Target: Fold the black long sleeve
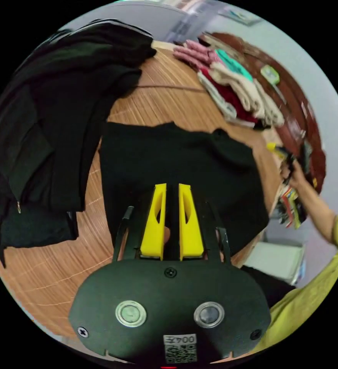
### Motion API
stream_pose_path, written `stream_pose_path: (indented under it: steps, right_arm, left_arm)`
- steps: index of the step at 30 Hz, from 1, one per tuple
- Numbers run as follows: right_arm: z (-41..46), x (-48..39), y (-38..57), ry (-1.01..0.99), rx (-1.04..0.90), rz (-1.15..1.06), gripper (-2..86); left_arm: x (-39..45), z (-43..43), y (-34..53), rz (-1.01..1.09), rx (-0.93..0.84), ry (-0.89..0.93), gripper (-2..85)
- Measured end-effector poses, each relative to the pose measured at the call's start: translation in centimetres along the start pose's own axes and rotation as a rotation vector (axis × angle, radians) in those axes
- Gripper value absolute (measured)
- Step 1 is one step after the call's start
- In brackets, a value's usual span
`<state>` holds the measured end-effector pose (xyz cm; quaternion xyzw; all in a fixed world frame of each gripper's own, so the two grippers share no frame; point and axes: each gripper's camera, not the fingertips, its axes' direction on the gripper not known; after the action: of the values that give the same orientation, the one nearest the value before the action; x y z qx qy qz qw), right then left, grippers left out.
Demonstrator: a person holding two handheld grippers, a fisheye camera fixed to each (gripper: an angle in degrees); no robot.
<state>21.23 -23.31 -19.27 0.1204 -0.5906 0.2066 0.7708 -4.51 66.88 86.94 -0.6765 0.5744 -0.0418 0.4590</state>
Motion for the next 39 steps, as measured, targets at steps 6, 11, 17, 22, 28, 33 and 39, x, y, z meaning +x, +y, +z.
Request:
stream_pose_path:
  steps: [6, 11, 17, 22, 28, 33, 39]
  right_arm:
    - [10.9, -8.7, -2.1, 0.179, -0.261, -0.37, 8.0]
    - [17.9, -11.8, -2.7, 0.303, -0.419, -0.534, 8.8]
    - [22.6, -13.6, -2.3, 0.382, -0.488, -0.593, 8.3]
    - [24.1, -15.2, -1.5, 0.44, -0.51, -0.648, 4.5]
    - [22.9, -12.7, -3.2, 0.422, -0.386, -0.464, 3.6]
    - [24.0, -7.9, -4.1, 0.214, -0.373, -0.18, 4.2]
    - [16.5, -6.7, -2.8, 0.21, -0.136, -0.027, 6.2]
  left_arm:
    - [5.9, 1.4, 1.0, 0.086, -0.017, -0.19, 2.5]
    - [7.3, -0.2, 1.4, 0.054, 0.017, -0.154, 2.5]
    - [8.9, -1.8, 0.6, 0.035, -0.021, -0.151, 2.6]
    - [10.0, -3.0, 0.4, 0.014, -0.025, -0.158, 2.6]
    - [11.3, -4.4, 0.5, 0.007, -0.021, -0.175, 2.6]
    - [11.6, -5.4, 0.8, -0.011, -0.003, -0.158, 2.4]
    - [12.5, -6.5, 0.7, 0.005, -0.012, -0.184, 2.3]
